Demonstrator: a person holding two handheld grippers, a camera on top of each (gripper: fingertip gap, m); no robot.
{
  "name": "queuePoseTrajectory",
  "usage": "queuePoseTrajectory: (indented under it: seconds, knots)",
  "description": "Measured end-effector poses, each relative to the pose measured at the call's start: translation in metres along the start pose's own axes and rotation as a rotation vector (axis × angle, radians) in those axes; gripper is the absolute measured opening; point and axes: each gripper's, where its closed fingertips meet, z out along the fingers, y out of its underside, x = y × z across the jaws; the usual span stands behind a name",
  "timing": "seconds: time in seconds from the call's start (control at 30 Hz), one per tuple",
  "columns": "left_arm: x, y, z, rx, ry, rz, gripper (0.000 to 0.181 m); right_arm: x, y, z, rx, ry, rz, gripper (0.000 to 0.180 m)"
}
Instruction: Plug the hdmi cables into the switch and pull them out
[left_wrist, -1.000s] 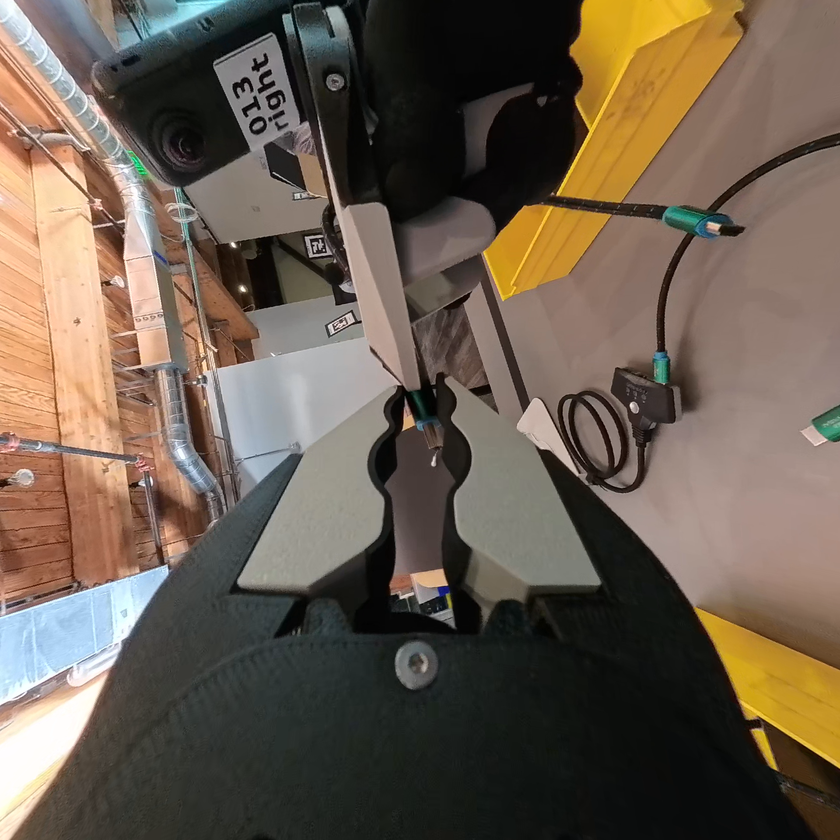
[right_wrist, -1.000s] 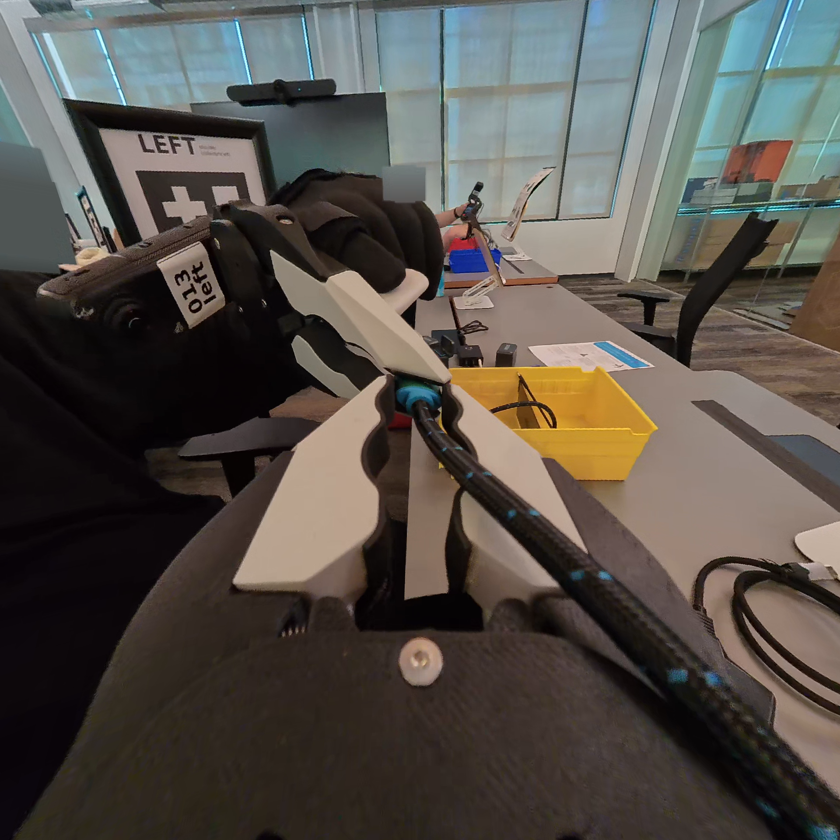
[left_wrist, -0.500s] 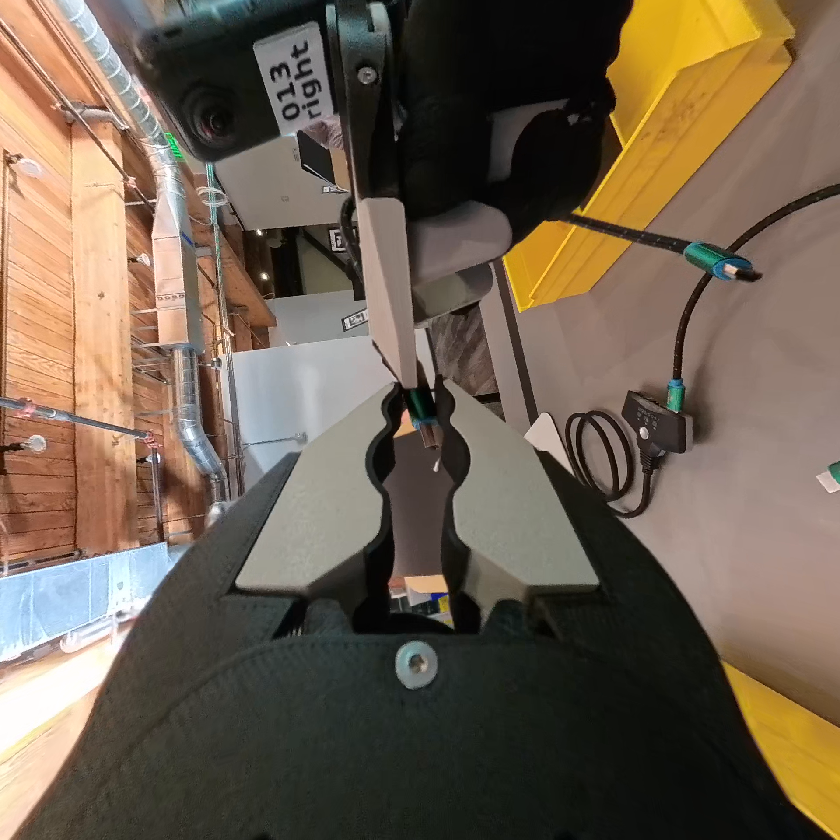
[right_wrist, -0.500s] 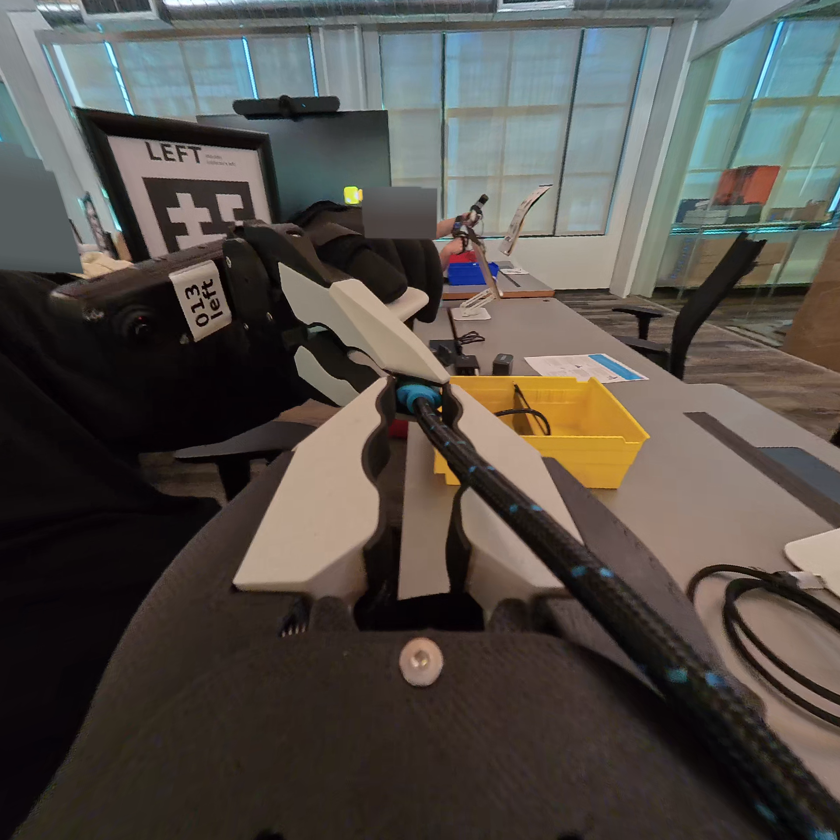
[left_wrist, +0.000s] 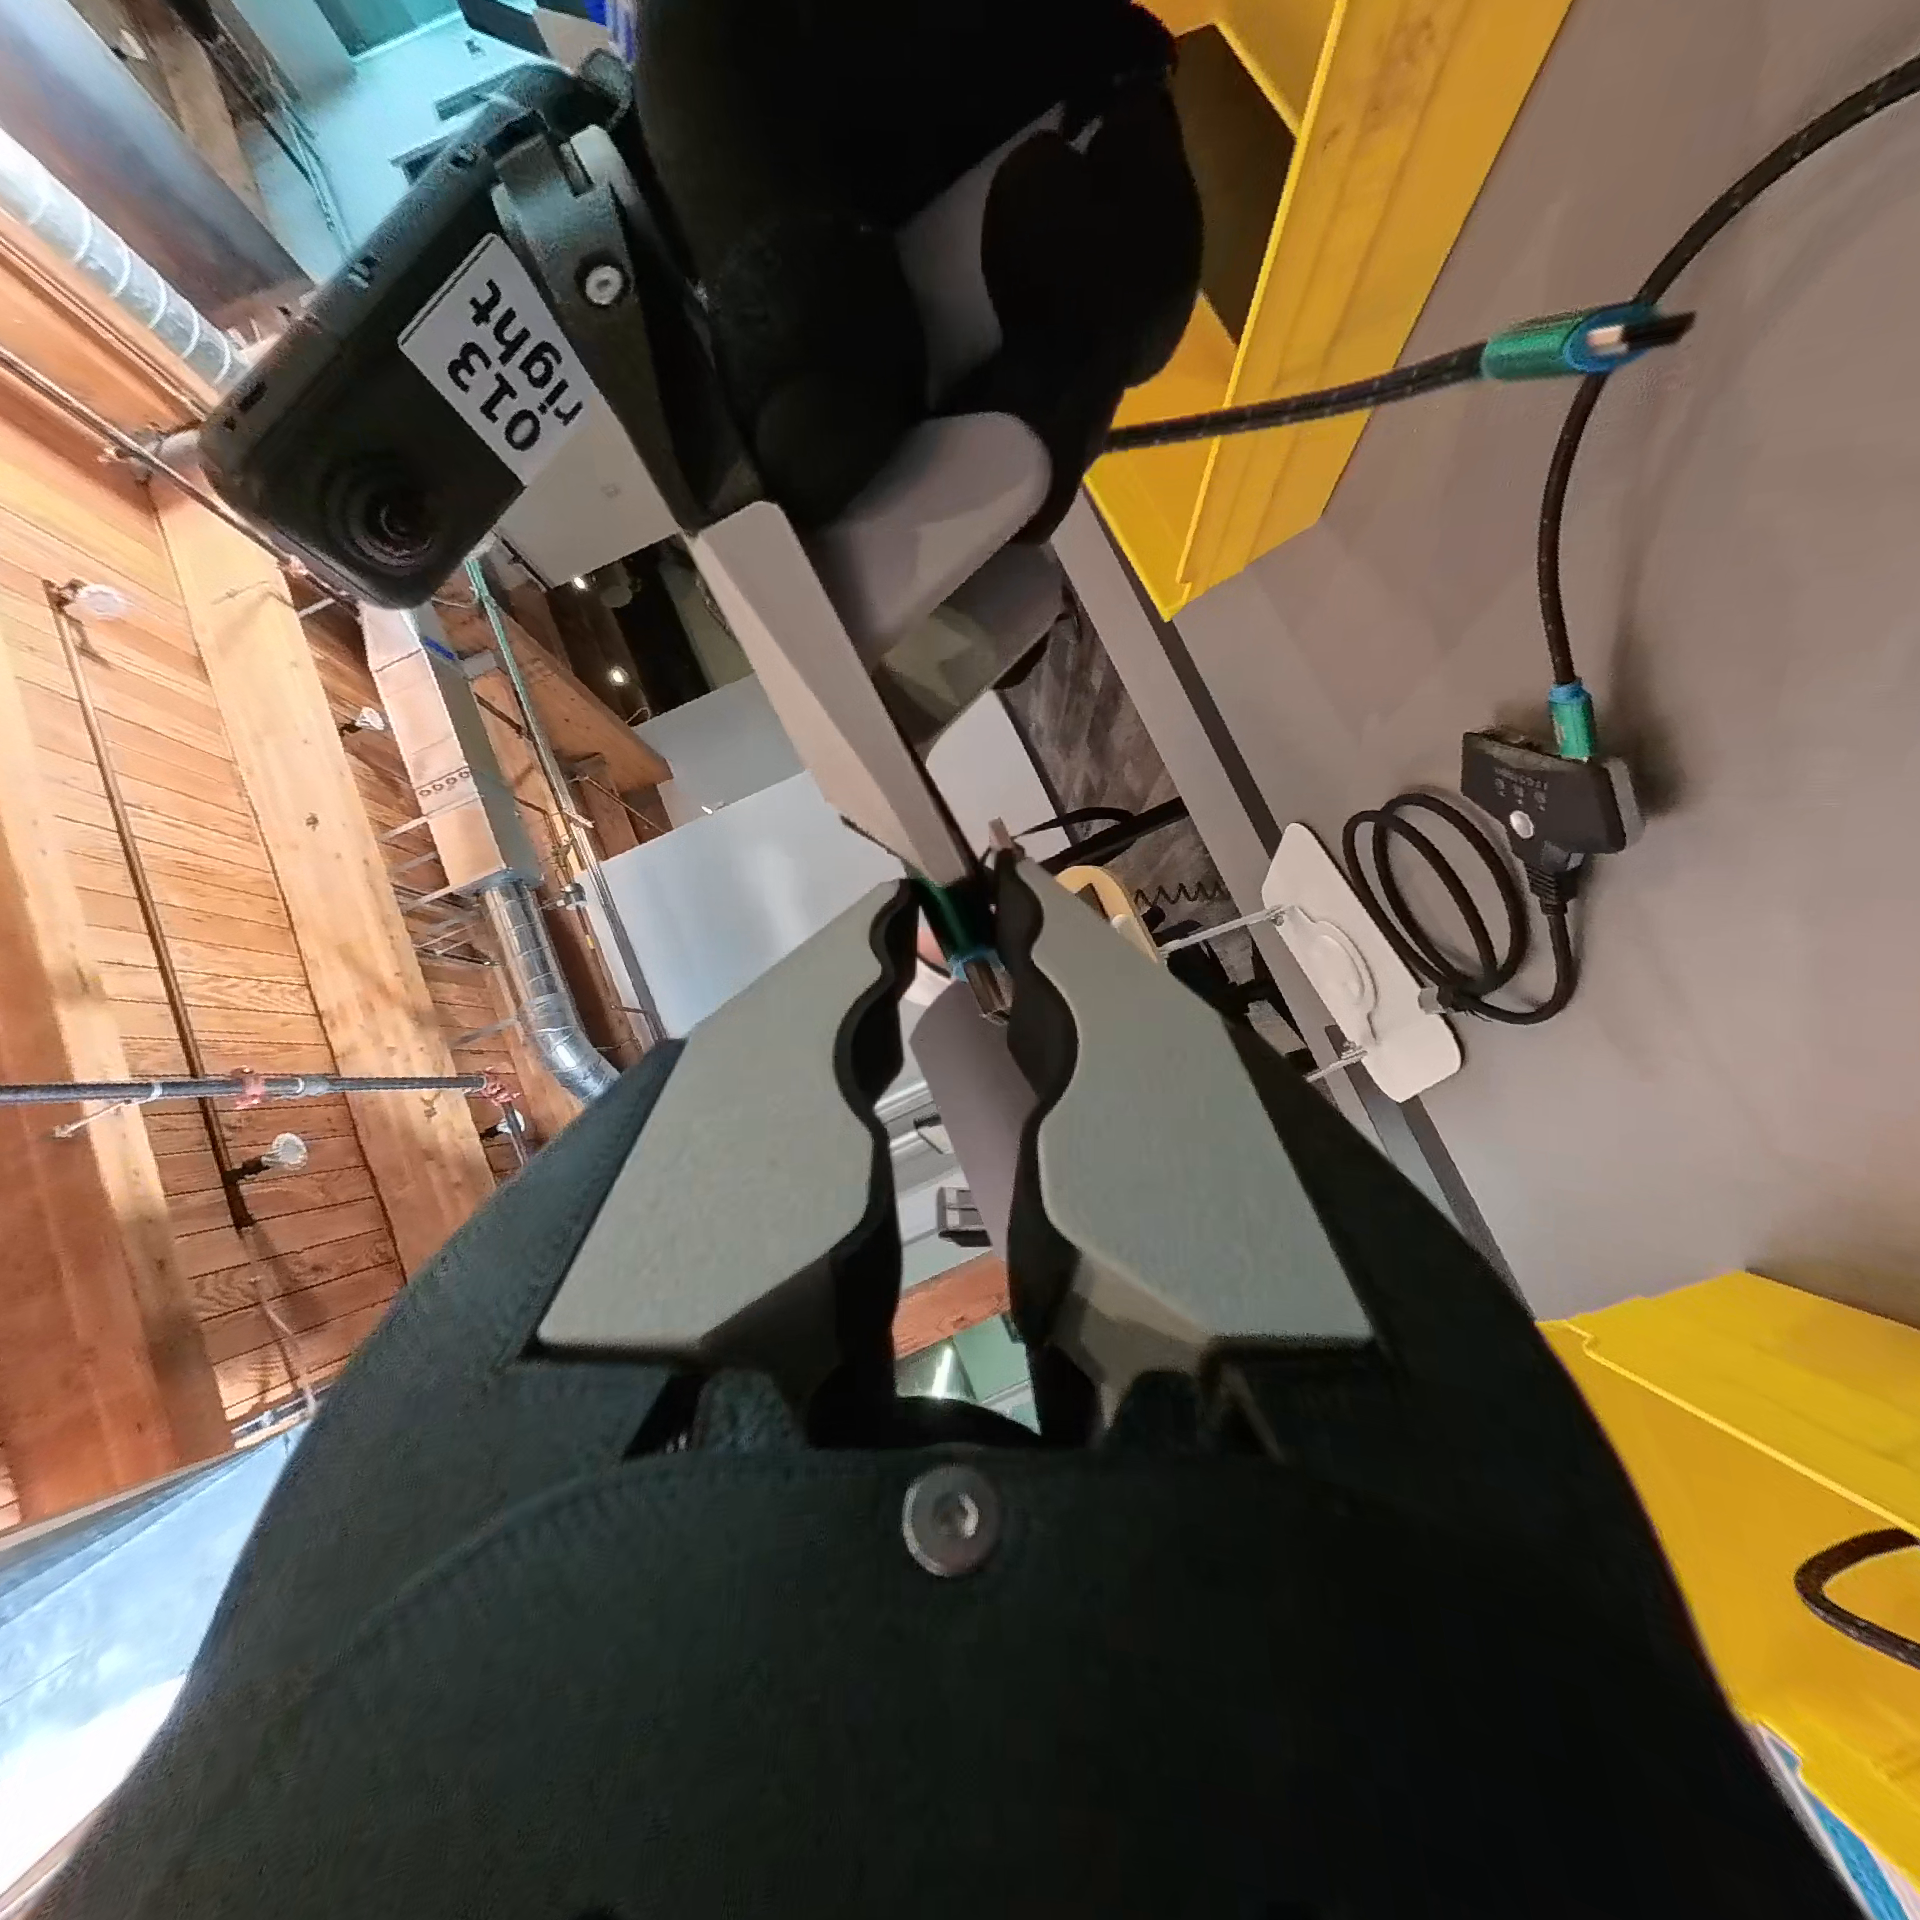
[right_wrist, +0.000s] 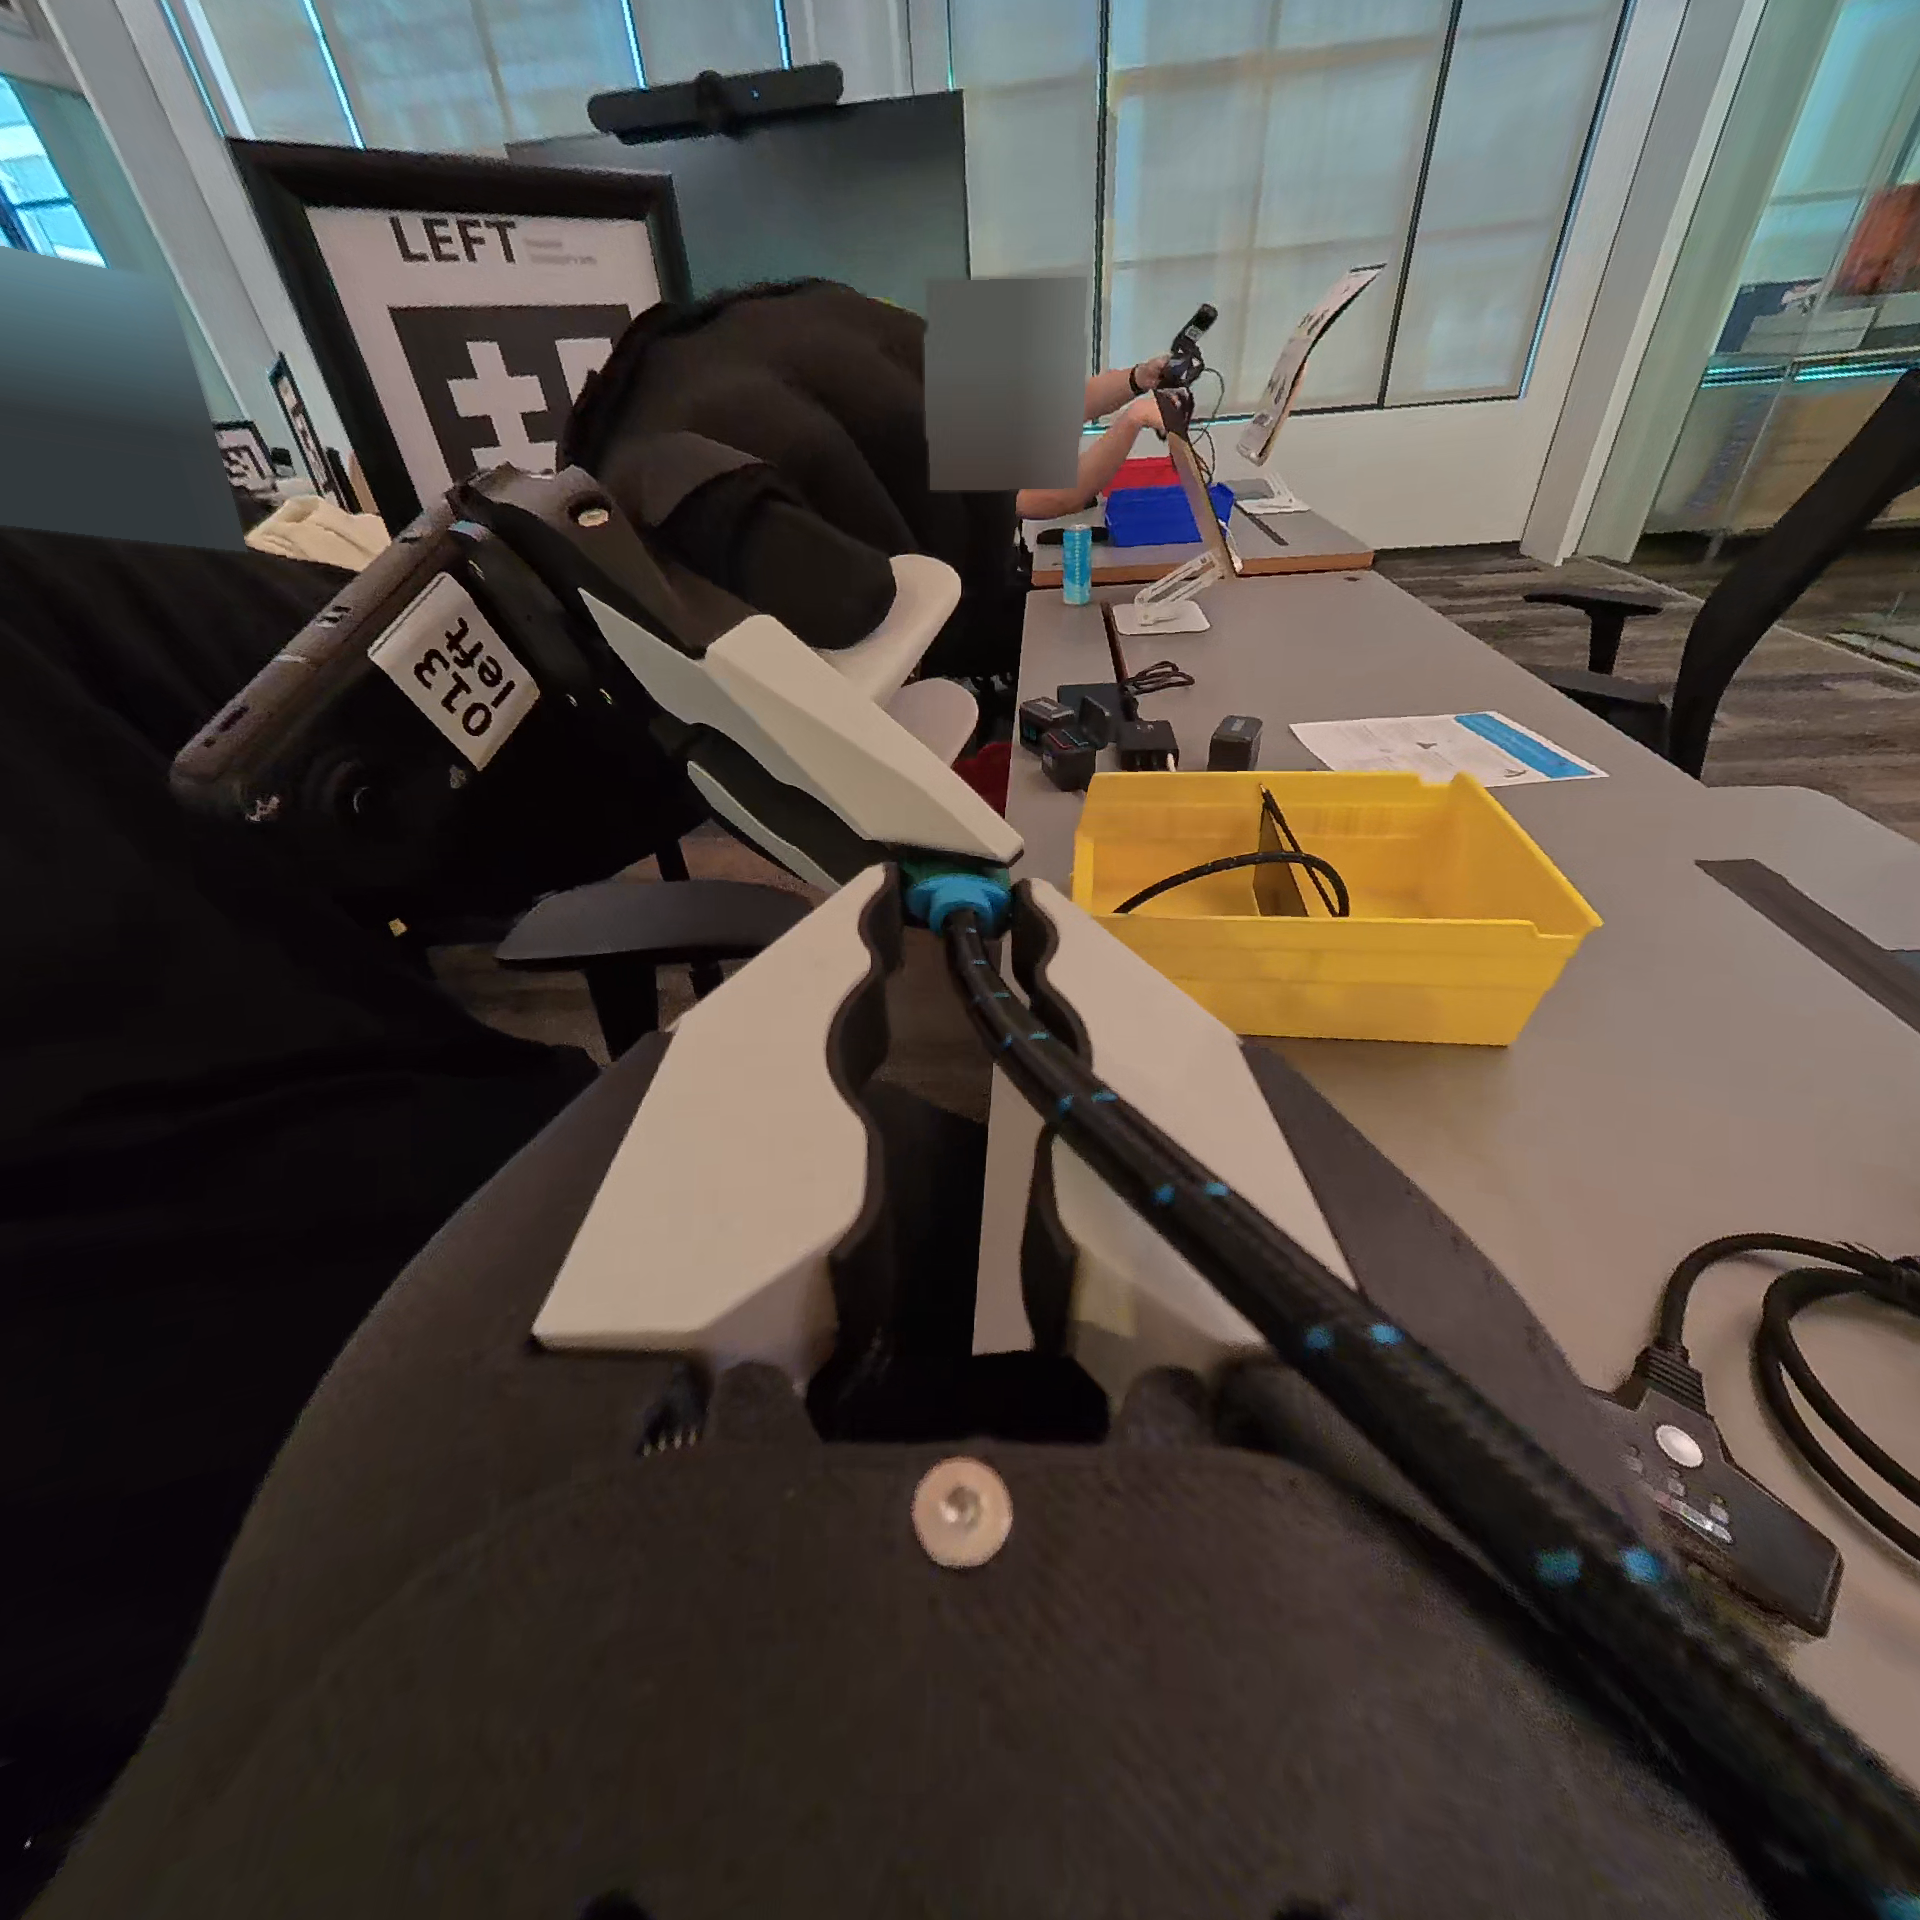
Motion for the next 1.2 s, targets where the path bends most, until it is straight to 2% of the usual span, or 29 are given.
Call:
queuePoseTrajectory:
  seconds: [0.17,0.53,0.7,0.97,1.0,1.1,1.2]
  knots:
    - [0.000,-0.003,-0.001,0.005,-0.009,0.031,0.012,-0.003,0.002,-0.001,-0.012,-0.016,-0.013,0.017]
    - [-0.001,0.002,0.000,-0.016,-0.025,0.056,0.012,0.000,-0.003,0.002,0.066,-0.073,0.094,0.017]
    - [0.000,0.007,0.002,-0.043,-0.042,0.071,0.012,0.005,-0.003,0.003,0.058,-0.034,0.073,0.017]
    - [0.006,0.016,0.014,-0.047,-0.043,-0.016,0.016,0.021,0.003,0.002,-0.003,0.103,-0.021,0.017]
    - [0.007,0.017,0.015,-0.049,-0.043,-0.038,0.017,0.022,0.003,0.001,-0.012,0.118,-0.039,0.017]
    - [0.003,0.034,0.016,-0.087,-0.067,-0.115,0.040,0.029,0.005,-0.005,-0.040,0.181,-0.086,0.017]
    - [0.003,0.050,0.015,-0.092,-0.048,-0.259,0.051,0.033,0.005,-0.013,-0.046,0.217,-0.119,0.017]
